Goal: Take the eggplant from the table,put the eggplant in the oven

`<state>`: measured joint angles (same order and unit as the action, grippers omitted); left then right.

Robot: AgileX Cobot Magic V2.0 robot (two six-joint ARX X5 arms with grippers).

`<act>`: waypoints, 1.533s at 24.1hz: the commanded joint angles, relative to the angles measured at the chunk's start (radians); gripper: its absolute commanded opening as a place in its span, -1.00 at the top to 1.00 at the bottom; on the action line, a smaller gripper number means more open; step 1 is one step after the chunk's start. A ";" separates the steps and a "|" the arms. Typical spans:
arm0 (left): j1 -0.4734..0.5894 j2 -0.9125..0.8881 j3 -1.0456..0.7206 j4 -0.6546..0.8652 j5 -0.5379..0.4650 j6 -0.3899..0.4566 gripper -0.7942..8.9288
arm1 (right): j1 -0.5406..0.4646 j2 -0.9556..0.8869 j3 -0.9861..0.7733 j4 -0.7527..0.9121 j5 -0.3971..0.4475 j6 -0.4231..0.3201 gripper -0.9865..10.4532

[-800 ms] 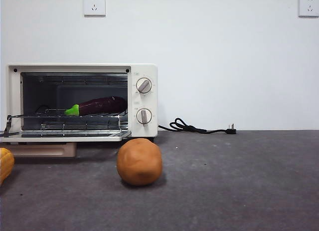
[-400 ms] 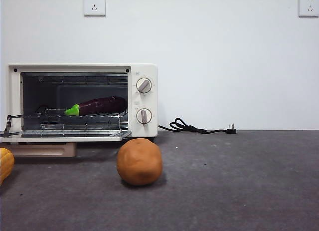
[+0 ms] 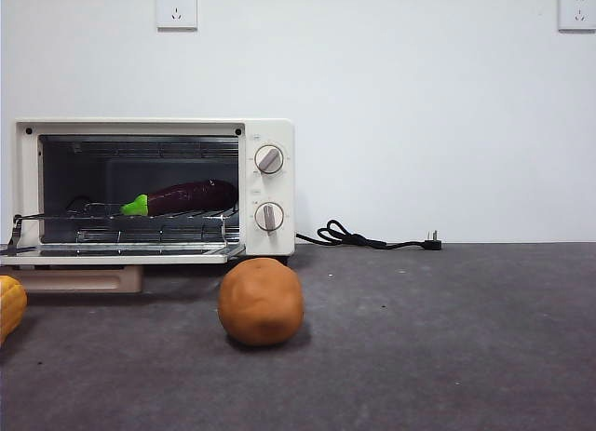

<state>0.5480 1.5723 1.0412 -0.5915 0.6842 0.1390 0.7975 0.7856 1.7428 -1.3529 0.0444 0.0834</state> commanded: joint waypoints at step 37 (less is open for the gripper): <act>-0.019 0.324 -0.004 0.240 0.365 -0.037 0.85 | 0.002 0.002 -0.007 -0.024 0.089 0.115 0.84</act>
<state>0.5369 1.8839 1.0412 -0.3580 0.9878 0.1276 0.7982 0.7868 1.7424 -1.3529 0.1310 0.1883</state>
